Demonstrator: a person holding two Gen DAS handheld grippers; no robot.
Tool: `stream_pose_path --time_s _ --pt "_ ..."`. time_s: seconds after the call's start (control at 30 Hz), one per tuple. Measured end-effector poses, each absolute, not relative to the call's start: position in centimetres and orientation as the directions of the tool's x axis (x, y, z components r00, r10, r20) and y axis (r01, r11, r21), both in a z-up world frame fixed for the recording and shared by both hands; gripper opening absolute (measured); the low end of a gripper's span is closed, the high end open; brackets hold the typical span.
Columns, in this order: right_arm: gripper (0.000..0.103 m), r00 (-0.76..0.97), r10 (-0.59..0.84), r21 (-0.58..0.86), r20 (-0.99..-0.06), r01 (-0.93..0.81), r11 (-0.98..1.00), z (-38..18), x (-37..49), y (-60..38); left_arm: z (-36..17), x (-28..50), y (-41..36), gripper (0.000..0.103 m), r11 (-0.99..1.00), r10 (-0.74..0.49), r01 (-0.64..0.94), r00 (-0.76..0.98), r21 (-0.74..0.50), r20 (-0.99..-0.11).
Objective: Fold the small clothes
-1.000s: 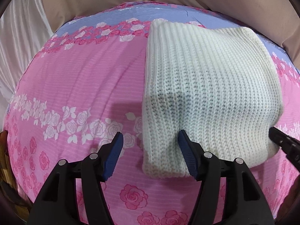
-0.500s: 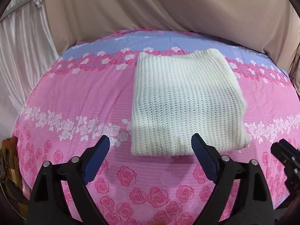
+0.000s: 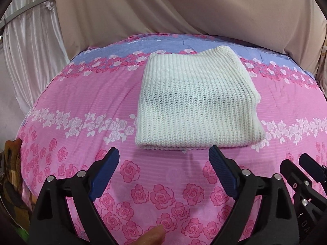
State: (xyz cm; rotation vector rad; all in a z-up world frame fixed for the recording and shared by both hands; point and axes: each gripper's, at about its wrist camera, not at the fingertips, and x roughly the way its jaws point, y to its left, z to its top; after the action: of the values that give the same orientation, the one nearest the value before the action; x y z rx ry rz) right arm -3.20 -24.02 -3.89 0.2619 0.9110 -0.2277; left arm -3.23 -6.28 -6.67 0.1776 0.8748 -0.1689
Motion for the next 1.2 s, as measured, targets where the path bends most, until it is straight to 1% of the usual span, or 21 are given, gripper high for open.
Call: stream_pose_path --time_s 0.2,0.67,1.2 --pt "0.048 0.6 -0.074 0.124 -0.797 0.282 0.951 -3.9 -3.1 -23.0 -6.5 -3.8 -7.1 0.087 0.965 -0.082 0.244 0.639 0.1 -0.765" --pt "0.048 0.59 -0.063 0.136 -0.805 0.288 0.948 -4.3 -3.0 -22.9 -6.9 -3.9 -7.0 0.087 0.97 -0.051 0.216 0.639 0.115 -0.768" --pt "0.048 0.581 -0.063 0.129 -0.811 0.283 0.951 -4.6 -2.8 -22.7 -7.2 -3.8 -6.7 0.086 0.972 -0.046 0.209 0.63 0.112 -0.775"
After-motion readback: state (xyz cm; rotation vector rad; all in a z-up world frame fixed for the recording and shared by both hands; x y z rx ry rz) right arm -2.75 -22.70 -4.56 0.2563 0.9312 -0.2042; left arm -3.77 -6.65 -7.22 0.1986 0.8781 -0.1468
